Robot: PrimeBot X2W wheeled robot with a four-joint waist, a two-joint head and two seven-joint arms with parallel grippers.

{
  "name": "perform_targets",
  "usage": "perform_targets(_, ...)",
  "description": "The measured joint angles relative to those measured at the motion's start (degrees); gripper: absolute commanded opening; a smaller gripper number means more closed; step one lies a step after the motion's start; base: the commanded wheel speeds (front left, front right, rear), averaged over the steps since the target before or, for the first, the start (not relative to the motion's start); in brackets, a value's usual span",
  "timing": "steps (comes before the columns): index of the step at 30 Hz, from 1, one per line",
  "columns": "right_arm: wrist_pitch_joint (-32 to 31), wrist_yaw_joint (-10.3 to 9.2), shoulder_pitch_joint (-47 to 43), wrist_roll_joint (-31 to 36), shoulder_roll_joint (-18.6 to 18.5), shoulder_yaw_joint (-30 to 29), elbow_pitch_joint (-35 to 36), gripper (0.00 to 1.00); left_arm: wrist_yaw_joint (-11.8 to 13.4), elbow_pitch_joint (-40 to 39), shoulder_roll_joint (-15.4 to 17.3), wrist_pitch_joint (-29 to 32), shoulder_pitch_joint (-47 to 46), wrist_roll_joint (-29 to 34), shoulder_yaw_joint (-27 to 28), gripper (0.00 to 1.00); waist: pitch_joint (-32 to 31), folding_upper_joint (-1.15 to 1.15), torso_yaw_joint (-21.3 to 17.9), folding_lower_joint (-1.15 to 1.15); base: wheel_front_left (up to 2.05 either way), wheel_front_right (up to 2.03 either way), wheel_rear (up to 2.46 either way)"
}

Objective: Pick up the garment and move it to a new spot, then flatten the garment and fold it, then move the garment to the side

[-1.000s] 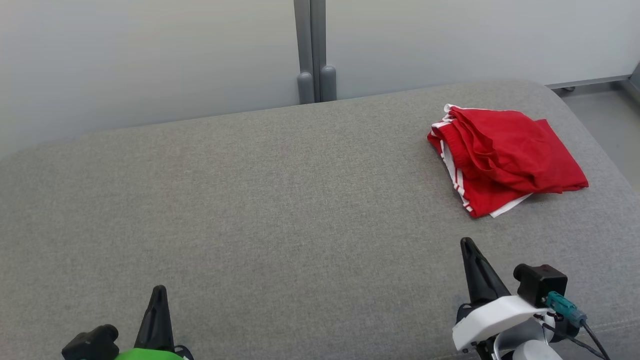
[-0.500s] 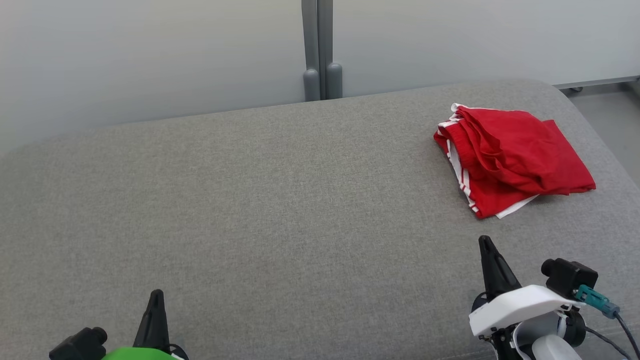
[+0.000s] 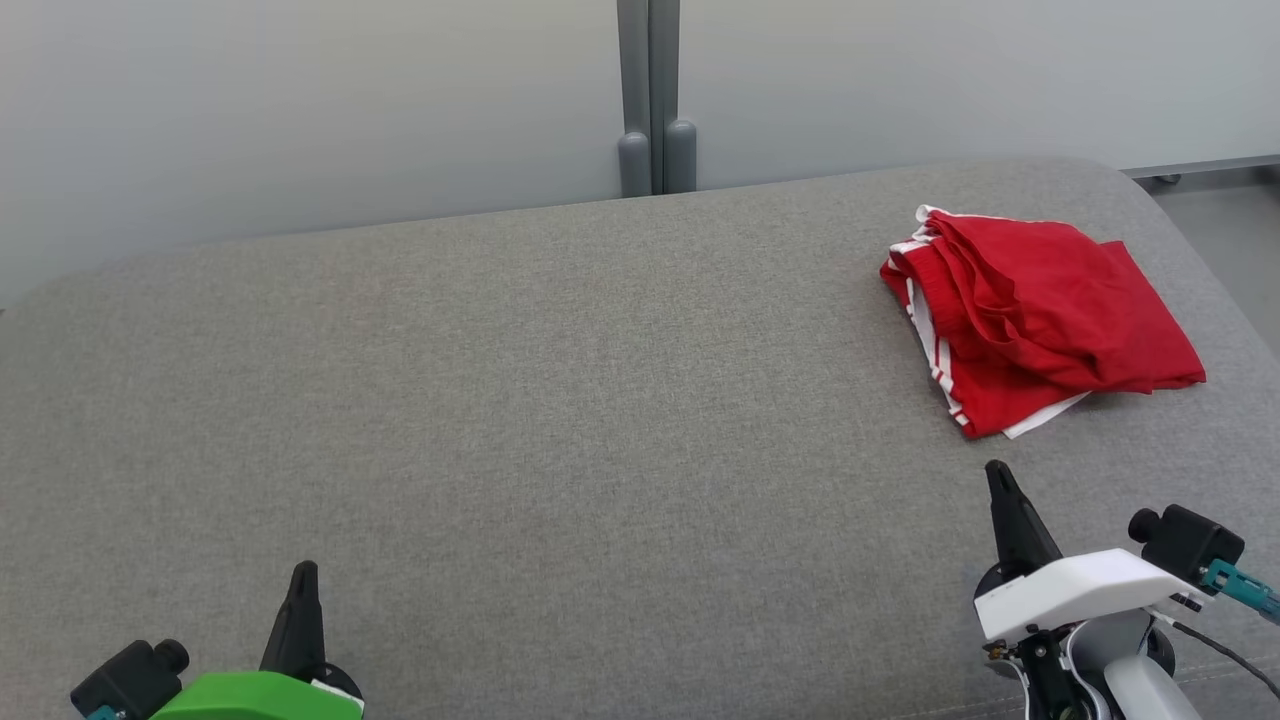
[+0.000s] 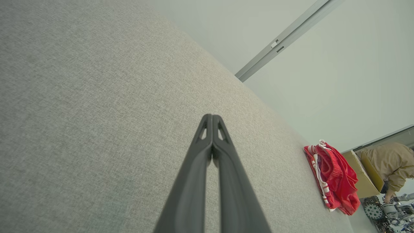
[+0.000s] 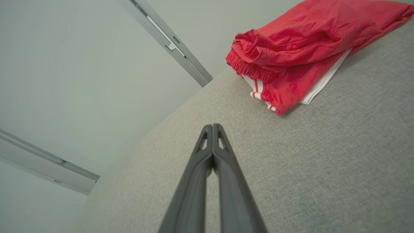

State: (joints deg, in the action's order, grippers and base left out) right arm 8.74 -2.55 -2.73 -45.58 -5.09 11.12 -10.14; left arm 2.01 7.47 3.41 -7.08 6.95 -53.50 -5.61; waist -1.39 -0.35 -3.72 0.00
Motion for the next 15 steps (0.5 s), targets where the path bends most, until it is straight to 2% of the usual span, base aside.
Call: perform_targets(15, -2.33, 1.56, 0.94, -10.99, -0.23, -2.91, -0.71, 0.00, -1.77, 1.51, 0.01, 2.58, -1.90, -8.48, 1.67, 0.00, 0.35, 0.00, 0.81, 0.00, 0.00, 0.00, 0.00)
